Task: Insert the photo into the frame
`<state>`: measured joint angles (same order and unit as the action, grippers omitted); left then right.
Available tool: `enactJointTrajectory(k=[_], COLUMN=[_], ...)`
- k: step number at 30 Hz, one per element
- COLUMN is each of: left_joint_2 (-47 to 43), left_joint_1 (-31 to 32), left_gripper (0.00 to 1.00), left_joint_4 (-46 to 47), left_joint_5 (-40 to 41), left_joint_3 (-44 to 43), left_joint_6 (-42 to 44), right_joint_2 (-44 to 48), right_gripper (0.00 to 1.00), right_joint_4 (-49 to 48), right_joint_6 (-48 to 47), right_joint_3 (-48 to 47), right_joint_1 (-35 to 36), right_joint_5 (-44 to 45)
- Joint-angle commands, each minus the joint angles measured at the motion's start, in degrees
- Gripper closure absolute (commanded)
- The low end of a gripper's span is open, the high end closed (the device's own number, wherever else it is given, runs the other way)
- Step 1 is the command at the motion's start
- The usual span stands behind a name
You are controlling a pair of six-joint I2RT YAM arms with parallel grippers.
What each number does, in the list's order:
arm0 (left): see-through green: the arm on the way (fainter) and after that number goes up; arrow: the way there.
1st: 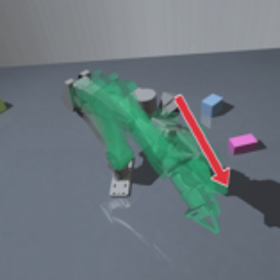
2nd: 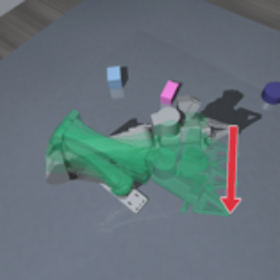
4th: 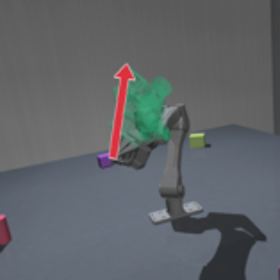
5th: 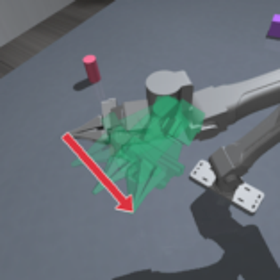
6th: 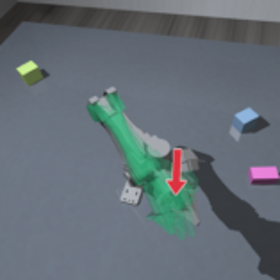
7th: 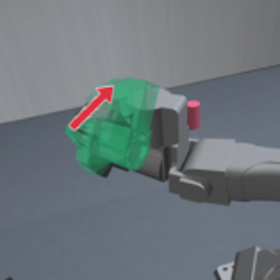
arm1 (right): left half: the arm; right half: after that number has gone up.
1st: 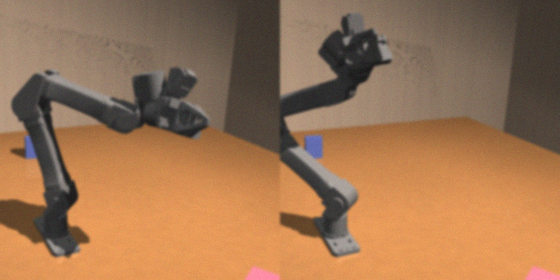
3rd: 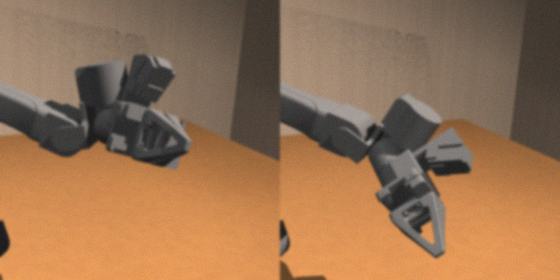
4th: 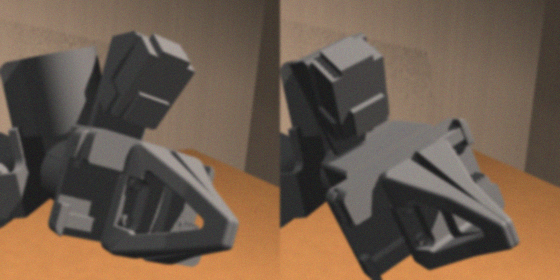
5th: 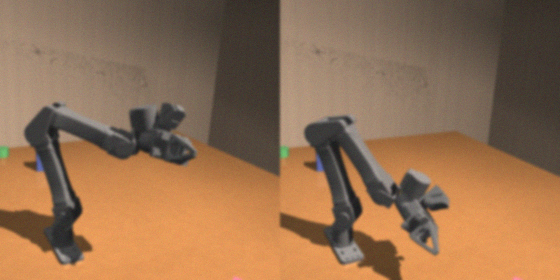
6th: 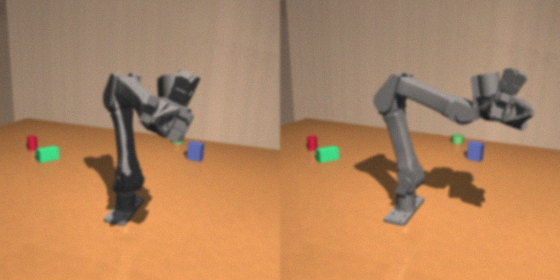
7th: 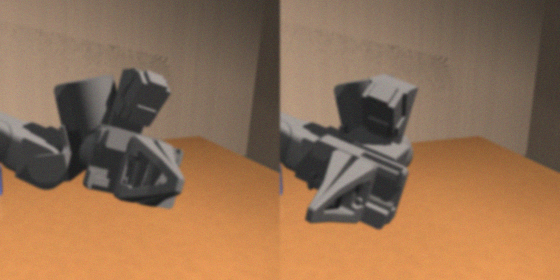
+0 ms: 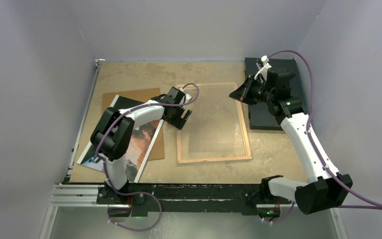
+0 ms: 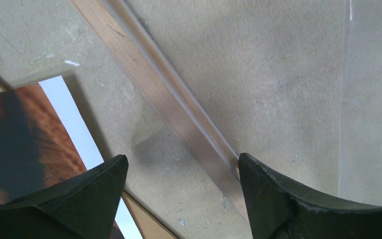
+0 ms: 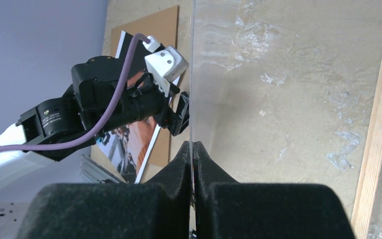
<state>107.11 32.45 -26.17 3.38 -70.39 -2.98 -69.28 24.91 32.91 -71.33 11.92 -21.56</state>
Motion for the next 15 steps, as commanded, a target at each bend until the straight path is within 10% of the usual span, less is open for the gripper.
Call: enactJointTrajectory(k=[1,15], left_joint_2=[-0.39,-3.59], left_joint_1=[0.16,0.09], left_gripper=[0.24,0.45], left_joint_4=[2.72,8.45], left_joint_5=[-0.69,8.34], left_joint_3=[-0.41,7.18], left_joint_6=[0.33,8.18], right_joint_2=[2.03,-0.57], right_gripper=[1.00,1.00], right_joint_4=[-0.88,-4.66], right_joint_6=[-0.42,0.20], right_joint_3=[-0.60,-0.21], right_joint_1=[-0.15,-0.19], right_joint_5=[0.35,-0.44])
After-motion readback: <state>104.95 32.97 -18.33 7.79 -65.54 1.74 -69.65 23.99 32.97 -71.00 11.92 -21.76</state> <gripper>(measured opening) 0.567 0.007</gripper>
